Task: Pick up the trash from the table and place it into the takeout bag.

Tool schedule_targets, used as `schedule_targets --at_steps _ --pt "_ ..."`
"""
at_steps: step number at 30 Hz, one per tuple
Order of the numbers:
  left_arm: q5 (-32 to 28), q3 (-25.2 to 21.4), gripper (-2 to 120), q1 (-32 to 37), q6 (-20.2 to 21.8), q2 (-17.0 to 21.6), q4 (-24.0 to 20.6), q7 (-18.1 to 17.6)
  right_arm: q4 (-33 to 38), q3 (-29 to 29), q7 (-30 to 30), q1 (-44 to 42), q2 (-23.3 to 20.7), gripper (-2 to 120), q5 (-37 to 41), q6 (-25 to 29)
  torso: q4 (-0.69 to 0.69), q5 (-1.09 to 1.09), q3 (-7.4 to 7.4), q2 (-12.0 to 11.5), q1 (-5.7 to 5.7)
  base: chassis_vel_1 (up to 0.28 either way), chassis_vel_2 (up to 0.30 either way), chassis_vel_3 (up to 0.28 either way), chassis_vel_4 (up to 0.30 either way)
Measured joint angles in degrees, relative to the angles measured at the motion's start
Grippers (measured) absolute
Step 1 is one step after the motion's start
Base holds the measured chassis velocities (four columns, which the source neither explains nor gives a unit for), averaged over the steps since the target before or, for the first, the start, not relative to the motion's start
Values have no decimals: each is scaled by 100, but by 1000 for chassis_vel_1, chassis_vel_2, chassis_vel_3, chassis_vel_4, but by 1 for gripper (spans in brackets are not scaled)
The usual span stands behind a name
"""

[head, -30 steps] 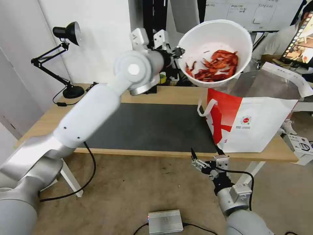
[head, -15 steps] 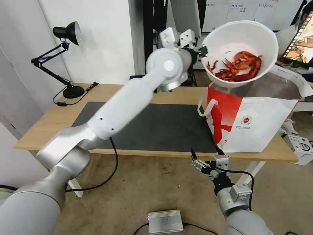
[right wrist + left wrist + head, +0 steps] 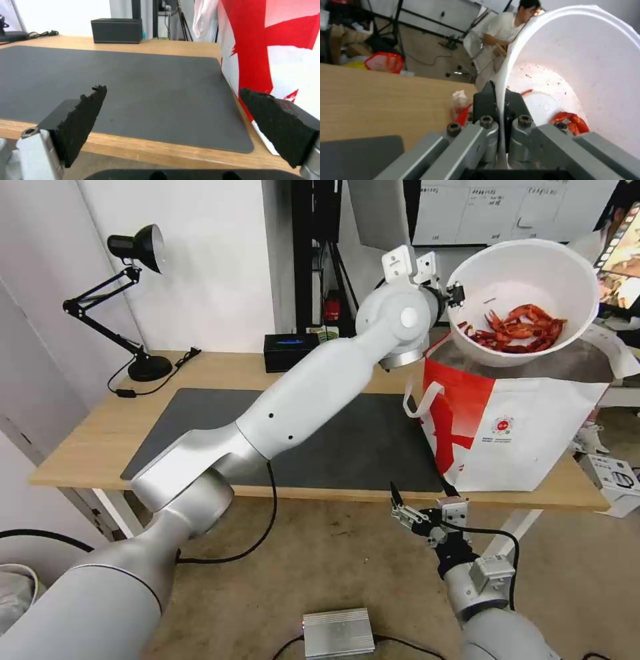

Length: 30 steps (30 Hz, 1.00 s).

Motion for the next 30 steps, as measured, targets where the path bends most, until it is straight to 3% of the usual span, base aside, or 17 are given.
schedule_targets --at_steps 19,30 --pt "259 143 1 125 86 30 -10 19 0 0 0 0 0 100 0 0 0 0 0 0 0 0 0 0 0" --pt "280 115 40 81 135 47 -137 83 0 0 0 0 0 100 0 0 0 -1 0 1 0 0 0 0 0"
